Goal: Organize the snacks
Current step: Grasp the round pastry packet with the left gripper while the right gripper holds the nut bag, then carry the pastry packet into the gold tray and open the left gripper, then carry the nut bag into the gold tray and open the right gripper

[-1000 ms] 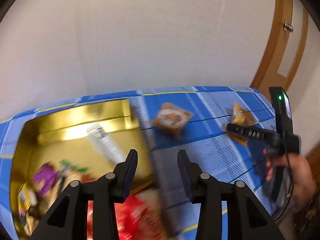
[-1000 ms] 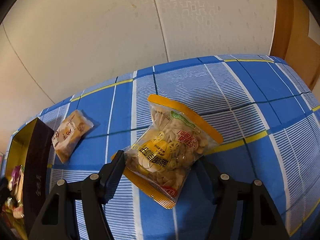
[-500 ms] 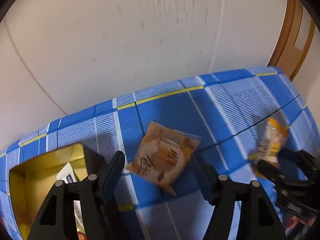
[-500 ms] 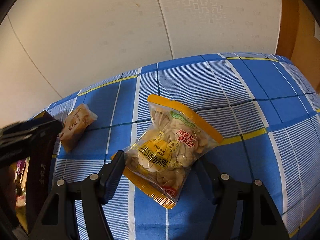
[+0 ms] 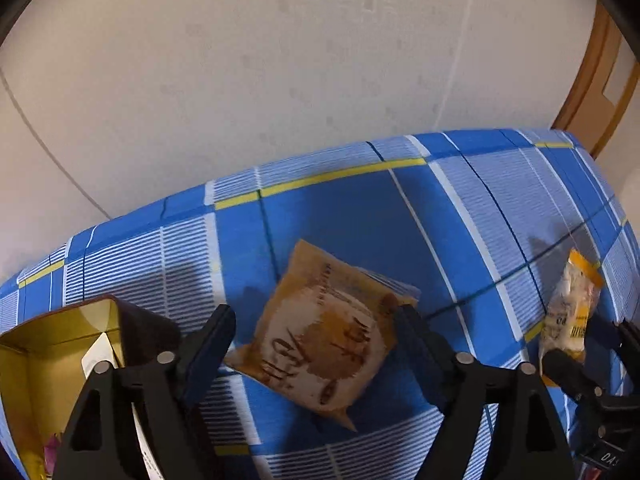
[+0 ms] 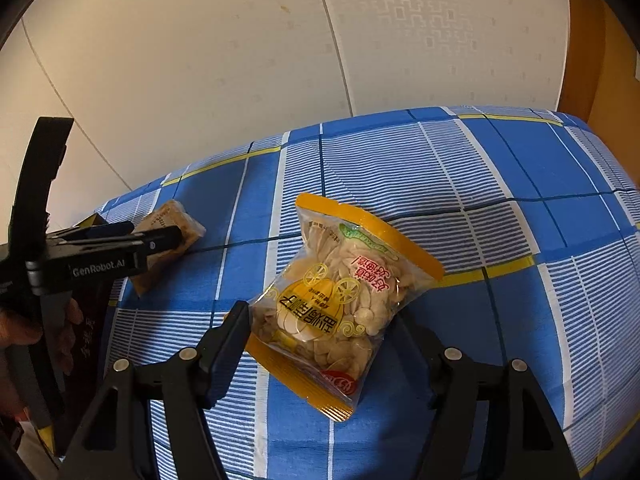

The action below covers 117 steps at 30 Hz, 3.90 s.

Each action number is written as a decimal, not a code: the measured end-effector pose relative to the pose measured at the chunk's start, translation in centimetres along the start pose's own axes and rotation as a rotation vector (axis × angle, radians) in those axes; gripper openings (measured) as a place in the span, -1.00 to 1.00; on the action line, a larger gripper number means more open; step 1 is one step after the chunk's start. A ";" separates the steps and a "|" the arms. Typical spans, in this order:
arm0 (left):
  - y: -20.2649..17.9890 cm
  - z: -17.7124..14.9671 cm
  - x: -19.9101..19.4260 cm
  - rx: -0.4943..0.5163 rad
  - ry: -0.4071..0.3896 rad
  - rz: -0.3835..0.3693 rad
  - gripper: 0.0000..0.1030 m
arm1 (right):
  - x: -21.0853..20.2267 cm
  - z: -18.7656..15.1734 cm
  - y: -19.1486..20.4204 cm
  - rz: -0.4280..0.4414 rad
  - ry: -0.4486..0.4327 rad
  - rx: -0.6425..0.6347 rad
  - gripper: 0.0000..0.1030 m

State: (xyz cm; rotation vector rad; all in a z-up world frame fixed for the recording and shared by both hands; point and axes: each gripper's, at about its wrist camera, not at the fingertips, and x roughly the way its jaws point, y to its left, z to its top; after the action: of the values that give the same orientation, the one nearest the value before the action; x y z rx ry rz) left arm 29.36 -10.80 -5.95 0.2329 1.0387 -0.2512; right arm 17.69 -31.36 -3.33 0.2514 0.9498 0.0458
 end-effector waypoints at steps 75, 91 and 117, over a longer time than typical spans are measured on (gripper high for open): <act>20.6 -14.0 -8.0 -0.581 -0.112 -0.054 0.20 | 0.1 -0.4 0.5 -0.056 -0.034 -0.021 0.37; 18.4 -19.2 -11.7 -0.502 -0.240 -0.124 0.20 | -0.2 -0.6 0.4 -0.068 -0.045 -0.013 0.33; 15.3 -19.2 -13.7 -0.341 -0.270 -0.092 0.20 | -3.2 -2.2 8.2 0.015 -0.164 -0.139 0.29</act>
State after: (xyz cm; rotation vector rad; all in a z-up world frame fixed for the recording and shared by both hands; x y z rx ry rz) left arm 11.77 10.86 -2.28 -0.1546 0.8084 -0.1786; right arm 14.62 -23.44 -0.07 0.1321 0.7780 0.1032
